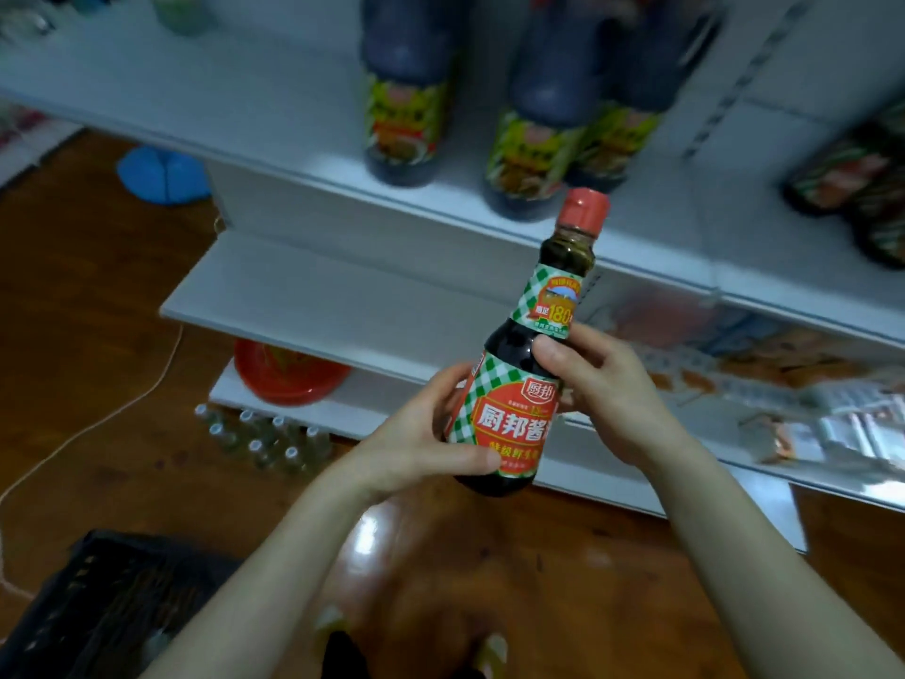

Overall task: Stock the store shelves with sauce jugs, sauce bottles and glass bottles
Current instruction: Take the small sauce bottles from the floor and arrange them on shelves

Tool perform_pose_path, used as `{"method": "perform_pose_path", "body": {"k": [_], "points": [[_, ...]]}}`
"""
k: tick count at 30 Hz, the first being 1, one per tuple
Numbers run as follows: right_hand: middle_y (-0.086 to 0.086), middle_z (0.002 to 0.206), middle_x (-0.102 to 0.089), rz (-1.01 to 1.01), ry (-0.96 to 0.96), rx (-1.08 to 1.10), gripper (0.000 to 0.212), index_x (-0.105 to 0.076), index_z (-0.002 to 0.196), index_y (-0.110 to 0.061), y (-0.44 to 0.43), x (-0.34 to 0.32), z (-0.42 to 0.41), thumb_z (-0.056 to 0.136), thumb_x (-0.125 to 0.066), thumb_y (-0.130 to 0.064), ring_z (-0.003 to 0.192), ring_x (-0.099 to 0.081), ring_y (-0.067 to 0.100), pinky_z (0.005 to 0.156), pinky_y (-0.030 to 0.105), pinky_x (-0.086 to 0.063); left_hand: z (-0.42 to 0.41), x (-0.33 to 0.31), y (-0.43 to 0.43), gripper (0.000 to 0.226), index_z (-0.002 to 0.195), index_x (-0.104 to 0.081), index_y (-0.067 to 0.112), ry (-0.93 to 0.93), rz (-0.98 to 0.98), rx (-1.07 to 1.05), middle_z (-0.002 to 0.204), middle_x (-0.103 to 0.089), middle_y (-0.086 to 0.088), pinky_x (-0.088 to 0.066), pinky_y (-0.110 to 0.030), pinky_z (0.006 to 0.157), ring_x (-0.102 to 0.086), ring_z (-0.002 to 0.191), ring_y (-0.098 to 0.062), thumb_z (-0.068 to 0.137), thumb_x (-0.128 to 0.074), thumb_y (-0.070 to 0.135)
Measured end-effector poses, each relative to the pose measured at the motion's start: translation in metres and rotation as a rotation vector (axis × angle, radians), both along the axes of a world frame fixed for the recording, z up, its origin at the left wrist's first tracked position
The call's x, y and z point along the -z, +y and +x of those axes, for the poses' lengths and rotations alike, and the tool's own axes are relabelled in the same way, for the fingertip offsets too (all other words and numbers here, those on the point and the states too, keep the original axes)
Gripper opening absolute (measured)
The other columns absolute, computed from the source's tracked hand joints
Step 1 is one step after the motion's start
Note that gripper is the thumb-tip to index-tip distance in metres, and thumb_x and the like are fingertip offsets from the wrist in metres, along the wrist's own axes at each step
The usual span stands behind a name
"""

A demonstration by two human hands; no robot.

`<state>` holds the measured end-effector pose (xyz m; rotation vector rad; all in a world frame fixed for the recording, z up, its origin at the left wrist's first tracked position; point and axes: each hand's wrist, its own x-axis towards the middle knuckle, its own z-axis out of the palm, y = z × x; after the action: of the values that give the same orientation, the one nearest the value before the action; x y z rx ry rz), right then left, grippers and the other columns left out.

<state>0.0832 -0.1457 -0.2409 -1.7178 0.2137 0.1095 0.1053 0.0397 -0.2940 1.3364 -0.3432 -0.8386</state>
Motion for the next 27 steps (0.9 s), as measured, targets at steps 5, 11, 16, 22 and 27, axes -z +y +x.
{"method": "perform_pose_path", "body": {"k": [5, 11, 16, 22, 27], "points": [[-0.007, 0.065, -0.069, -0.012, -0.082, 0.161, 0.026, -0.065, 0.084, -0.016, -0.091, -0.042, -0.037, 0.07, -0.07, -0.037, 0.057, -0.064, 0.005, 0.045, 0.02, -0.046, -0.03, -0.037, -0.1, 0.075, 0.119, -0.044, 0.033, -0.188, 0.041, -0.032, 0.124, -0.056, 0.008, -0.05, -0.024, 0.087, -0.059, 0.111, -0.007, 0.053, -0.077, 0.039], [-0.002, 0.078, -0.071, -0.051, -0.137, 0.269, 0.037, -0.065, 0.092, -0.019, -0.183, -0.076, -0.066, 0.064, -0.065, -0.043, 0.069, -0.068, 0.01, 0.058, 0.028, -0.053, -0.04, -0.072, -0.205, 0.073, 0.114, -0.045, 0.038, -0.381, 0.125, 0.091, 0.108, -0.062, 0.015, -0.051, -0.014, 0.079, -0.063, 0.095, 0.002, 0.054, -0.086, 0.033], [-0.006, 0.088, -0.072, -0.063, -0.179, 0.291, 0.039, -0.058, 0.095, -0.032, -0.237, -0.093, -0.075, 0.06, -0.064, -0.048, 0.082, -0.069, 0.008, 0.066, 0.025, -0.054, -0.03, -0.084, -0.267, 0.069, 0.107, -0.052, 0.036, -0.403, 0.039, 0.09, 0.101, -0.067, 0.01, -0.051, -0.016, 0.073, -0.066, 0.092, -0.004, 0.044, -0.082, 0.036], [-0.003, 0.095, -0.069, -0.127, -0.202, 0.336, 0.042, -0.055, 0.103, -0.042, -0.296, -0.109, -0.06, 0.064, -0.071, -0.041, 0.084, -0.068, 0.01, 0.064, 0.023, -0.055, 0.006, -0.092, -0.336, 0.072, 0.112, -0.049, 0.039, -0.542, 0.029, 0.135, 0.107, -0.065, 0.01, -0.055, -0.023, 0.08, -0.064, 0.094, -0.002, 0.047, -0.081, 0.044], [-0.013, 0.093, -0.066, -0.097, -0.284, 0.387, 0.033, -0.054, 0.099, -0.035, -0.34, -0.112, -0.022, 0.079, -0.069, -0.013, 0.075, -0.065, -0.008, 0.056, 0.012, -0.05, 0.051, -0.095, -0.383, 0.069, 0.111, -0.037, 0.051, -0.632, 0.048, 0.199, 0.111, -0.054, 0.026, -0.047, -0.008, 0.08, -0.055, 0.099, 0.015, 0.063, -0.083, 0.035]]}}
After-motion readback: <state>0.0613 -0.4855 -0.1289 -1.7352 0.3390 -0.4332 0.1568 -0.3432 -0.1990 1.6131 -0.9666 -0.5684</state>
